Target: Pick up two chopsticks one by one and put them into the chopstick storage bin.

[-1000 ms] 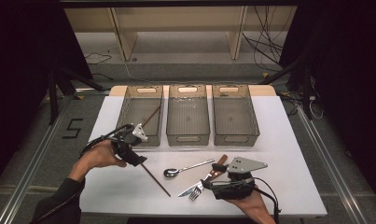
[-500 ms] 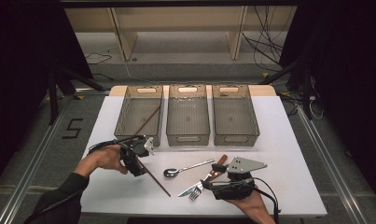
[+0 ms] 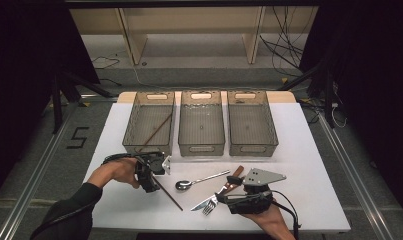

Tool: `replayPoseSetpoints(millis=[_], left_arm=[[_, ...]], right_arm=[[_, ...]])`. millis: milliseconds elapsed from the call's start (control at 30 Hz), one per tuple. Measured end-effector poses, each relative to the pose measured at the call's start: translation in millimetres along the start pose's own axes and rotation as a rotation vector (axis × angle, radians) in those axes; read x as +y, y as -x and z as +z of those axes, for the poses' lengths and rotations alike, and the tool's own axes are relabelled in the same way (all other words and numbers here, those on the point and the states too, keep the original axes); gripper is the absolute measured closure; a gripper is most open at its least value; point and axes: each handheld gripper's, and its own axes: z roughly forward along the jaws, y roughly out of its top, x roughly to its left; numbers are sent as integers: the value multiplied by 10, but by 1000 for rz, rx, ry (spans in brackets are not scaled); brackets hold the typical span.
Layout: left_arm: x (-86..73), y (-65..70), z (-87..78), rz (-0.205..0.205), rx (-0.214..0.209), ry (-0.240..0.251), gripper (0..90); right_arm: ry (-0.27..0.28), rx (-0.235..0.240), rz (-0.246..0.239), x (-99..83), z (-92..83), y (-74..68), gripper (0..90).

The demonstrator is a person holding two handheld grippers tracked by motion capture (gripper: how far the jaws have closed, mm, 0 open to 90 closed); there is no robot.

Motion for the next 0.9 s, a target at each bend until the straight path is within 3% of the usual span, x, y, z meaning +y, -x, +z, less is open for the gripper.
replayPoseSetpoints(millis=[267, 467, 533, 733, 900], left_arm=[[34, -47, 53, 31, -29, -31, 466], [36, -81, 106, 28, -77, -48, 501], [34, -95, 112, 9, -96, -43, 527], [43, -95, 108, 18, -113, -52, 577], [27, -83, 102, 62, -120, -40, 654]], right_arm=[[-1, 1, -5, -1, -5, 3, 312], [0, 1, -5, -2, -4, 4, 312], [-1, 1, -5, -2, -4, 4, 312], [2, 0, -3, -1, -6, 2, 312], [1, 0, -4, -1, -7, 2, 312]])
